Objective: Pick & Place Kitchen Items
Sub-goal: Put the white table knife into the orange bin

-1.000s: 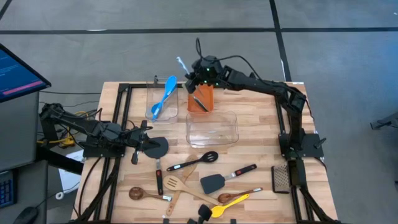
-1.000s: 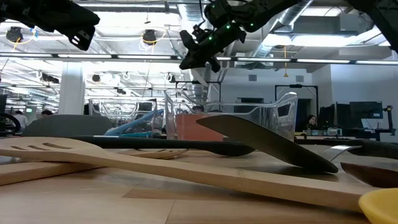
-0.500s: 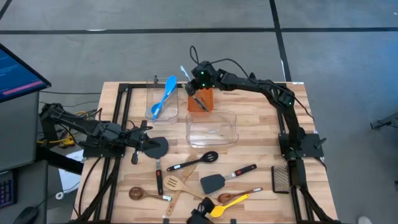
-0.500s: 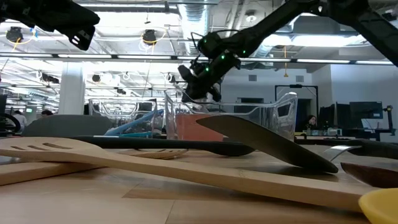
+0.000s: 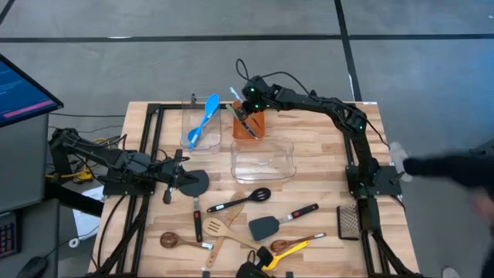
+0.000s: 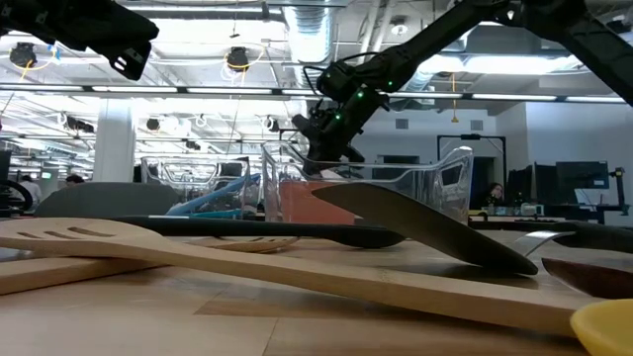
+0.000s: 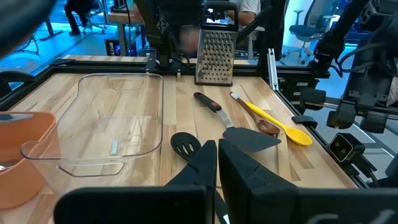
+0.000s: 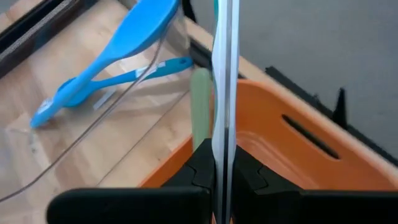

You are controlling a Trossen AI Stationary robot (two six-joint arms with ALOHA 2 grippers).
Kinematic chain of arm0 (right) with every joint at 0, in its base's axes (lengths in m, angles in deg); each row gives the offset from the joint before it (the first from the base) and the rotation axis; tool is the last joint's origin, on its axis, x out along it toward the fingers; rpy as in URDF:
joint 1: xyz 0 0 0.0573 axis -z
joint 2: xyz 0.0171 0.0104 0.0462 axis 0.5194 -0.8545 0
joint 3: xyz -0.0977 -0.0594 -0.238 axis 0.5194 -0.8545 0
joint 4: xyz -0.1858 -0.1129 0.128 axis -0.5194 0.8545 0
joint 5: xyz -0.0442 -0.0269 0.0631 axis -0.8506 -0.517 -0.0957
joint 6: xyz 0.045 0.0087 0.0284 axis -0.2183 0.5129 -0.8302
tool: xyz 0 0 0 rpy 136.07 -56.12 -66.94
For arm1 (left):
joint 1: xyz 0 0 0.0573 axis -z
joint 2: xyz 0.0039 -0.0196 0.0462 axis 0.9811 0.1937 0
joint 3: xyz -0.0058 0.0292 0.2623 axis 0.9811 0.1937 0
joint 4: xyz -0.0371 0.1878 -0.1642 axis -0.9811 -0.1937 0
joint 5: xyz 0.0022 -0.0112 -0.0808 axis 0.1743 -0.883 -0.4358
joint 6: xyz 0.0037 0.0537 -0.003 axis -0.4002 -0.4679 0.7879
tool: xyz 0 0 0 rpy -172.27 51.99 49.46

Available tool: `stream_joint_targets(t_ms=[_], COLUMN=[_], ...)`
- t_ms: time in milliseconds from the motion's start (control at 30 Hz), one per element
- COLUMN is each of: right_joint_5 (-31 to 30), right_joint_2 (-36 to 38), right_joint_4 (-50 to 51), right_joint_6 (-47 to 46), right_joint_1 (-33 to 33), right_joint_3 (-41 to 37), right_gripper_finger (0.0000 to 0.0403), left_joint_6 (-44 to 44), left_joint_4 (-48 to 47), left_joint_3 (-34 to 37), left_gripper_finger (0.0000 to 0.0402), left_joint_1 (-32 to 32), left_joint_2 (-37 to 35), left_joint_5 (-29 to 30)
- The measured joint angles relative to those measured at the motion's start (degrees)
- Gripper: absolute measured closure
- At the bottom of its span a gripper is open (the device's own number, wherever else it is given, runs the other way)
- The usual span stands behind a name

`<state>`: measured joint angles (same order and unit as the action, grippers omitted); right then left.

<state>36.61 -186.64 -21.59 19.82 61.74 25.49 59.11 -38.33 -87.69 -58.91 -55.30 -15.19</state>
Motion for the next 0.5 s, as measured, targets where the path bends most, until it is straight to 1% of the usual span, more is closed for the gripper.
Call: stream_joint_targets(t_ms=[67,233,300,500], right_joint_5=[1.63,3.14,3.01,3.01], right_joint_2=[0.0,-0.81,-0.93,-0.85], right_joint_4=[0.52,-0.12,1.32,0.74], right_joint_6=[-0.17,-0.22,-0.22,-0.27], right_joint_1=[0.0,-0.28,-0.3,-0.3], right_joint_3=[0.0,0.05,-0.11,-0.04], right_gripper_finger=[0.0391,0.0391,0.0391,0.0391], left_joint_6=[0.02,0.02,0.02,0.02], left_joint_4=[0.0,-0.02,-0.03,-0.09], left_joint_3=[-0.02,-0.02,-0.02,-0.02], left_gripper_finger=[0.04,0.04,0.04,0.04], left_joint_1=[-0.01,0.0,0.0,0.0], left_joint_2=[0.0,0.0,0.0,0.0], left_joint_5=[0.0,0.0,0.0,-0.02])
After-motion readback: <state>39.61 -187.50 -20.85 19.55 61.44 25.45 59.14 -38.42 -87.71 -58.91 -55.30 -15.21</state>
